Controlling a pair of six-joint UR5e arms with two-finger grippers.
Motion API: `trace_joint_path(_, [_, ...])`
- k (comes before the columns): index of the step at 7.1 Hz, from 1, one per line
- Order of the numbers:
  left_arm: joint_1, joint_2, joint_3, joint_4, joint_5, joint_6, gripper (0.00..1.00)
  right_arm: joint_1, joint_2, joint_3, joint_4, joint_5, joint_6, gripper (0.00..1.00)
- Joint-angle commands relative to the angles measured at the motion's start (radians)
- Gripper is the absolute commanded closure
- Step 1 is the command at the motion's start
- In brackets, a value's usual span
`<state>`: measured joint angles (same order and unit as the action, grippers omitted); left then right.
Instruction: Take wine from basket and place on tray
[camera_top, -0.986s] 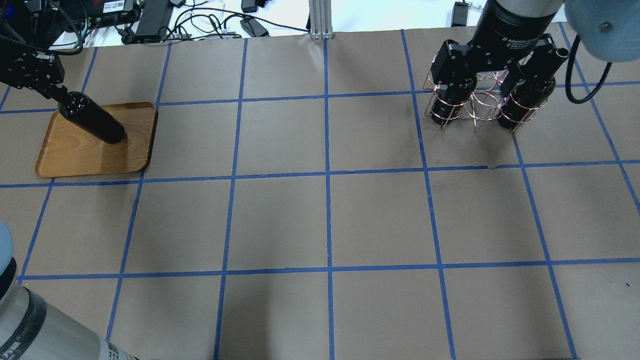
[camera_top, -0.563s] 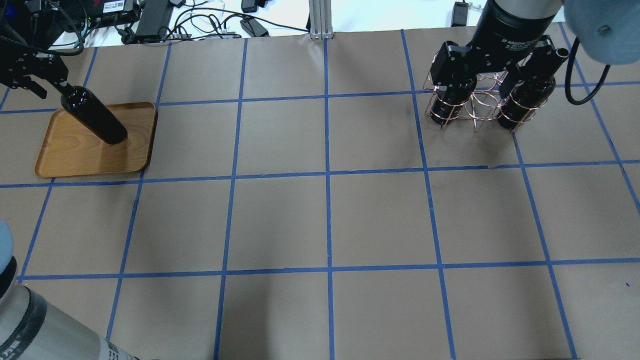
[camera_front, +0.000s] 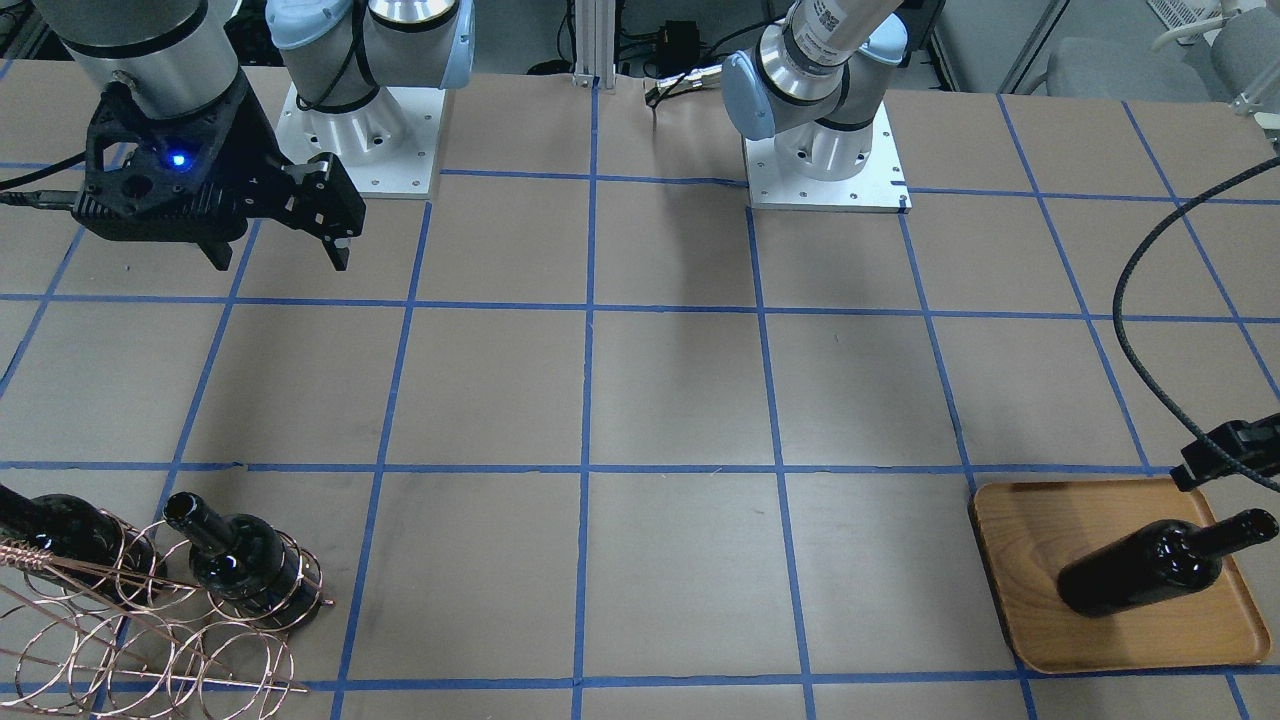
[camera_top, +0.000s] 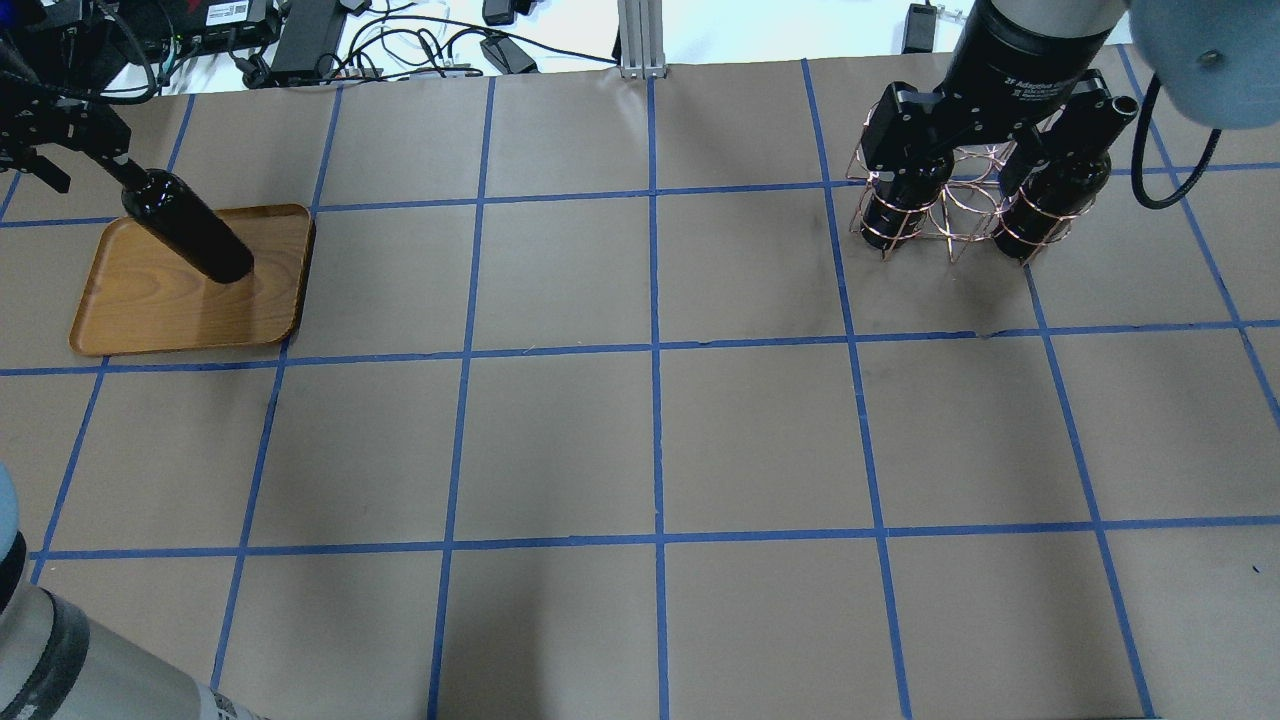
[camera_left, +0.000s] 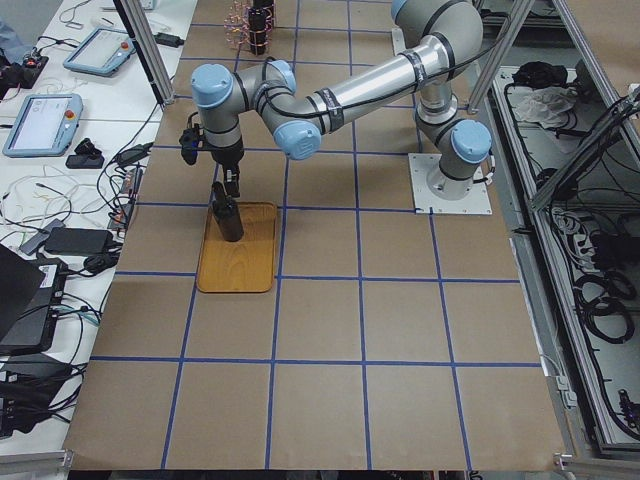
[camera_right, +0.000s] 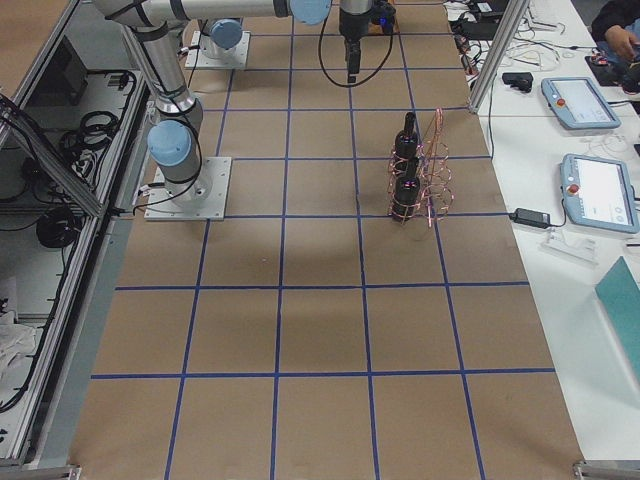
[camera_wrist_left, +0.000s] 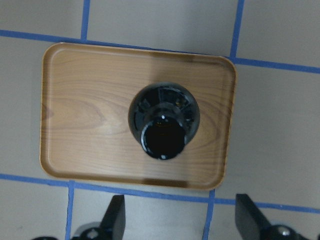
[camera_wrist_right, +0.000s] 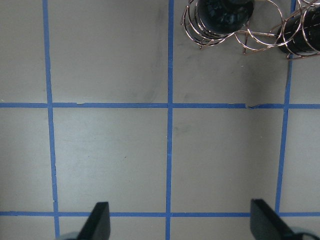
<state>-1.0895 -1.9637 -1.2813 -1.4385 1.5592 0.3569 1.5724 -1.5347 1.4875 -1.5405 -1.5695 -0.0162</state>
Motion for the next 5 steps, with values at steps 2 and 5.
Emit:
trace_joint_path(2, [-0.149,0.153,-0.094,-0.060,0.013,-0.164,0.08,0.000,0.001,0.000,0.003,-0.003,-0.001,0.00])
trace_joint_path(5, [-0.349,0.282,-0.219,-0.068,0.009,-0.268,0.00,0.001,0.001,0.000,0.007,-0.003,-0.001,0.00])
